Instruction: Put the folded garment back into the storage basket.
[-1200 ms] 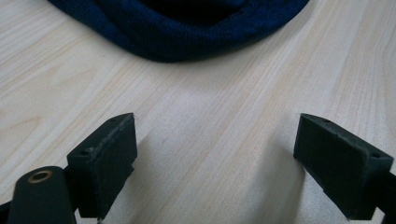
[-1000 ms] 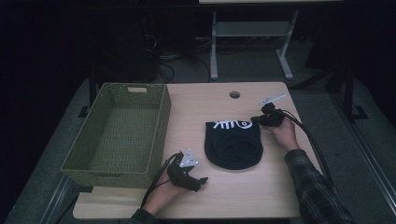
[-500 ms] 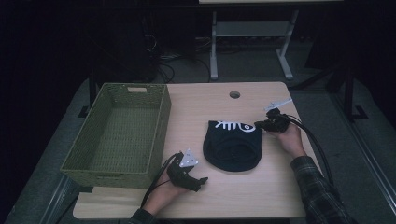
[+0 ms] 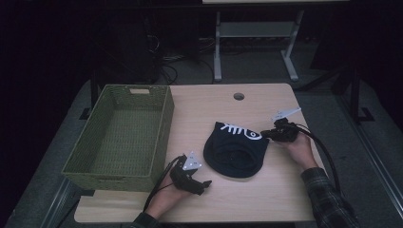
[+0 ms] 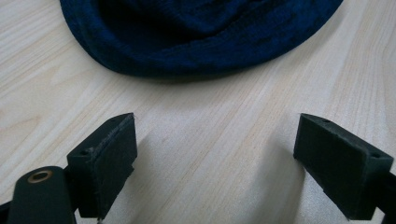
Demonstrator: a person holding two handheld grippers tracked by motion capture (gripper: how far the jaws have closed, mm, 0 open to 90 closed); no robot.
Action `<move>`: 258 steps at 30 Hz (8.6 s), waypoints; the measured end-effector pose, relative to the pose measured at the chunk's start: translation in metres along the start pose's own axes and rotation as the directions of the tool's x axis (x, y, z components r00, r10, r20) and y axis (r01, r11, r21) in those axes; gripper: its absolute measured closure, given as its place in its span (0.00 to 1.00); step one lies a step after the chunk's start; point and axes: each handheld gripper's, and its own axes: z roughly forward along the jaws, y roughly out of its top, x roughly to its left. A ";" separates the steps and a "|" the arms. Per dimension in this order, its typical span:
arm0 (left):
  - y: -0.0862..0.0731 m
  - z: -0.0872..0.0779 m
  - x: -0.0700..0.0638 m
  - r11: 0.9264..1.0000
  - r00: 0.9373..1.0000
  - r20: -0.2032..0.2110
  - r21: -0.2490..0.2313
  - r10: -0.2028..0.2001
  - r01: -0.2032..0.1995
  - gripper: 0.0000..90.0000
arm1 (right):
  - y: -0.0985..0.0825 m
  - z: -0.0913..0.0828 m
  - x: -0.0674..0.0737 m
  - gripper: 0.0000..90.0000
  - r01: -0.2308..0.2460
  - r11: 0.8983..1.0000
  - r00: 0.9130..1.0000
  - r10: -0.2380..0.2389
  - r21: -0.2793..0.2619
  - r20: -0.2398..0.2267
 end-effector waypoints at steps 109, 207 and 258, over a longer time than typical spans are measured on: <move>0.087 0.021 0.010 0.976 0.997 0.057 0.205 0.055 -0.065 0.21 | -0.120 -0.072 0.093 0.15 -0.077 0.994 0.985 0.087 -0.072 0.146; 0.159 -0.048 0.047 0.985 0.990 0.139 0.172 -0.032 0.008 0.80 | -0.119 -0.072 0.093 0.15 -0.077 0.994 0.985 0.087 -0.073 0.147; 0.108 -0.211 0.135 0.975 0.960 -0.204 0.077 -0.191 0.210 0.80 | -0.119 -0.071 0.092 0.06 -0.077 0.995 0.985 0.085 -0.055 0.149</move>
